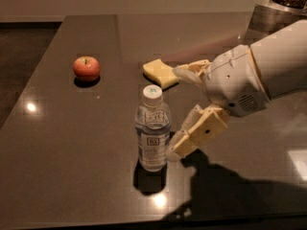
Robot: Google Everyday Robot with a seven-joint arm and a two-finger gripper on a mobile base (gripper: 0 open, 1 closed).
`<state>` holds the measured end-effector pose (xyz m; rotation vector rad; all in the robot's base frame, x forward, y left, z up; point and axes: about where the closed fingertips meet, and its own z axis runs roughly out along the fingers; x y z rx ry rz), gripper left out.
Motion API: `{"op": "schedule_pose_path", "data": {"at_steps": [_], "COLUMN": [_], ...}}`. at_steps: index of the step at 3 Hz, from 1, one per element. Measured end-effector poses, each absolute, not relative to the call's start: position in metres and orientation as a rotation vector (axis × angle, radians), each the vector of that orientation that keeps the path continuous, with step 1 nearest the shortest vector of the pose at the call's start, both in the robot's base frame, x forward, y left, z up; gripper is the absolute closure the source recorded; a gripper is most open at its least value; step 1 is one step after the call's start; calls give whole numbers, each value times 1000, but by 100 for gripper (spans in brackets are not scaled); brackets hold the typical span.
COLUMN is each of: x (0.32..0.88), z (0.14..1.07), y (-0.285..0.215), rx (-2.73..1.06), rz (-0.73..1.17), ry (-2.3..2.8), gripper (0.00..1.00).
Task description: Knock blue plastic bottle over
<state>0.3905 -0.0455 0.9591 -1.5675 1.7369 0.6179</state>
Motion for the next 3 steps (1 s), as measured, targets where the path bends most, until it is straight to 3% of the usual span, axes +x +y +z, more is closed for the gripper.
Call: {"op": "schedule_pose_path", "data": {"at_steps": [1,2,3], "x": [384,378,373], "z": [948,939,935], "y": [-29,-17,-7], "rx": [-1542,-1528,-1512], "rz": [692,745,781], "ry": [1723,1717,1708], "gripper": [0,12,36]}}
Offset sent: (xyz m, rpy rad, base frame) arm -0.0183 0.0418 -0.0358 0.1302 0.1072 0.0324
